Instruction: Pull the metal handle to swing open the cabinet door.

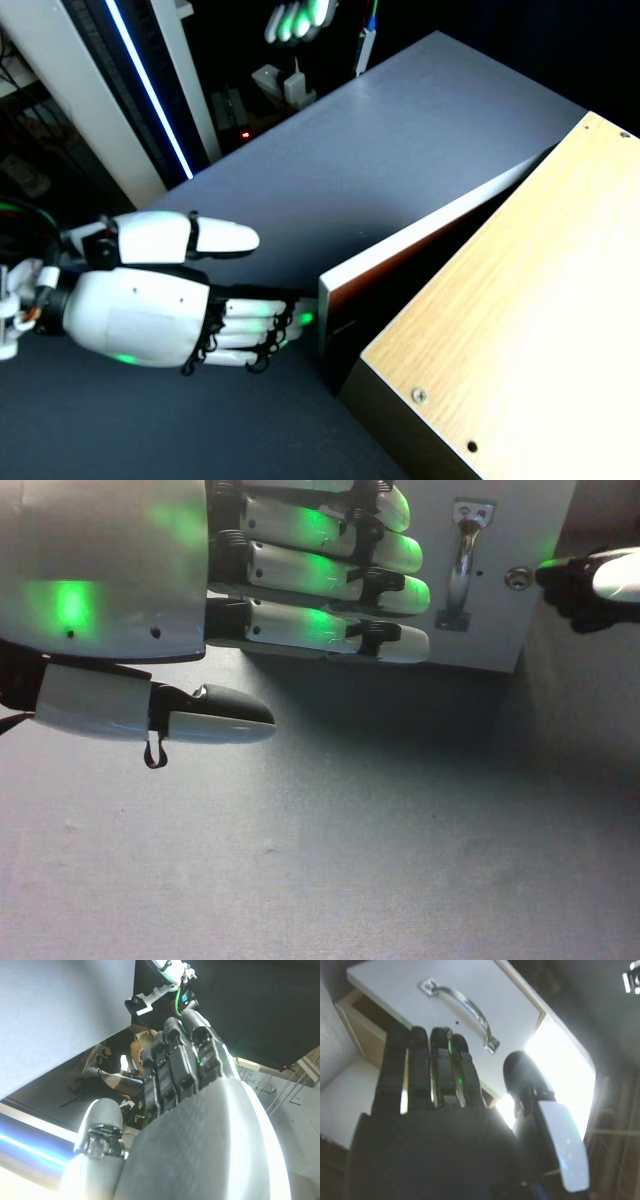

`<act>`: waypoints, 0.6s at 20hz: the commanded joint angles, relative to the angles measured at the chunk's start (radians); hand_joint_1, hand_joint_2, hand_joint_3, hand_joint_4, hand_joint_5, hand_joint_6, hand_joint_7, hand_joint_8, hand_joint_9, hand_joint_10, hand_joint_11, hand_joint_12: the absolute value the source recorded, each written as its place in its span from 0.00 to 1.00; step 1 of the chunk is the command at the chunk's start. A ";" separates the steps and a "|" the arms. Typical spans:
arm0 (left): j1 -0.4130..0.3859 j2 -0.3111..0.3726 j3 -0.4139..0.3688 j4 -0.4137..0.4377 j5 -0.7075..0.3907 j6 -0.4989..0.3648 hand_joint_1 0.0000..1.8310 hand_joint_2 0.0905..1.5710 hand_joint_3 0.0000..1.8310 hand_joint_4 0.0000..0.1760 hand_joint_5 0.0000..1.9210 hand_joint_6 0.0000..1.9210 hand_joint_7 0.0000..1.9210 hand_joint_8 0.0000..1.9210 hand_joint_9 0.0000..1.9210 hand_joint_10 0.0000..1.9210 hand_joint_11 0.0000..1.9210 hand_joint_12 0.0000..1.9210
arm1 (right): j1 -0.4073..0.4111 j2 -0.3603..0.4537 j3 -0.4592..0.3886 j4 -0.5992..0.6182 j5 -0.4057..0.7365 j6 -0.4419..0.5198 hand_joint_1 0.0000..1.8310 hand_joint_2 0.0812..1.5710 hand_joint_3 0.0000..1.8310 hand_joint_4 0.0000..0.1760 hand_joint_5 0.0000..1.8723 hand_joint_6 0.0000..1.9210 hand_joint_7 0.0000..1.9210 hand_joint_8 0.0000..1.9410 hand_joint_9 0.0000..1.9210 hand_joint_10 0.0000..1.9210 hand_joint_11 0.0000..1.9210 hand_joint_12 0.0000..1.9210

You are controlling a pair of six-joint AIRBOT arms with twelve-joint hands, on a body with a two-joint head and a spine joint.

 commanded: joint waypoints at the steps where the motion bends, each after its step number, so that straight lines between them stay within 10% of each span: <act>1: -0.011 0.008 0.001 -0.099 -0.026 0.008 0.00 1.00 0.03 0.00 0.16 0.00 0.17 0.00 0.16 0.00 0.00 0.39 | 0.006 0.012 0.010 0.043 0.094 -0.004 0.00 1.00 0.04 0.00 0.11 0.00 0.11 0.00 0.10 0.00 0.00 0.31; 12: -0.011 0.008 0.001 -0.099 -0.026 0.008 0.00 1.00 0.04 0.00 0.16 0.00 0.17 0.00 0.16 0.00 0.00 0.39 | 0.002 -0.010 0.099 0.030 0.144 -0.010 0.00 1.00 0.04 0.00 0.12 0.00 0.12 0.00 0.10 0.00 0.00 0.30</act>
